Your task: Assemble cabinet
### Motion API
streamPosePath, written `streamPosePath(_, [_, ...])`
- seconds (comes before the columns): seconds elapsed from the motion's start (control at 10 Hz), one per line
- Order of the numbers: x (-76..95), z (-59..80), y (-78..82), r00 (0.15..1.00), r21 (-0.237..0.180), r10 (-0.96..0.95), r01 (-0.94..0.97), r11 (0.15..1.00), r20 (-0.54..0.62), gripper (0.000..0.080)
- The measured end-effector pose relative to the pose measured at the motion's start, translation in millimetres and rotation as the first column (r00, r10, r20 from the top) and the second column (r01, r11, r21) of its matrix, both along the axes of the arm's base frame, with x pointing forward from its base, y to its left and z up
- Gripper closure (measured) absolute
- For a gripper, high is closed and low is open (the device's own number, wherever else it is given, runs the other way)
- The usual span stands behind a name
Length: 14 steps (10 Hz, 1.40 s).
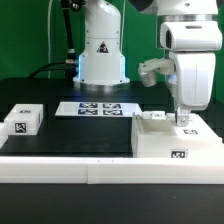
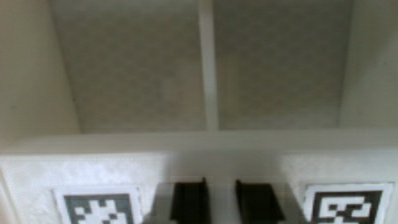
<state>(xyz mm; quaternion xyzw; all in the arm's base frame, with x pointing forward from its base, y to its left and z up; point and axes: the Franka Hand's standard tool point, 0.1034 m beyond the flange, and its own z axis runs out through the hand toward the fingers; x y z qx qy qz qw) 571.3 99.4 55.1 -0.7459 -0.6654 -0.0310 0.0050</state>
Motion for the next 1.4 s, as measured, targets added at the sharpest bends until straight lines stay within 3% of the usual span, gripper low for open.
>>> streamPosePath(0.2, [0.0,0.0,0.0,1.000,0.000,0.000,0.000,1.000,0.000,0.0700])
streamPosePath(0.4, [0.0,0.0,0.0,1.000,0.000,0.000,0.000,1.000,0.000,0.0318])
streamPosePath(0.5, [0.0,0.0,0.0,1.000,0.000,0.000,0.000,1.000,0.000,0.0318])
streamPosePath(0.6, [0.0,0.0,0.0,1.000,0.000,0.000,0.000,1.000,0.000,0.0142])
streamPosePath(0.7, [0.0,0.0,0.0,1.000,0.000,0.000,0.000,1.000,0.000,0.0142])
streamPosePath(0.8, [0.0,0.0,0.0,1.000,0.000,0.000,0.000,1.000,0.000,0.0033])
streamPosePath(1.1, [-5.0,15.1,-2.1,1.000,-0.009,-0.024,0.024,1.000,0.007,0.0001])
streamPosePath(1.3, [-22.9,36.6,0.9,0.999,-0.021,-0.029,0.030,0.999,0.019,0.0002])
streamPosePath(1.4, [-32.3,40.6,0.0,1.000,-0.027,-0.025,0.025,0.999,0.018,0.0002])
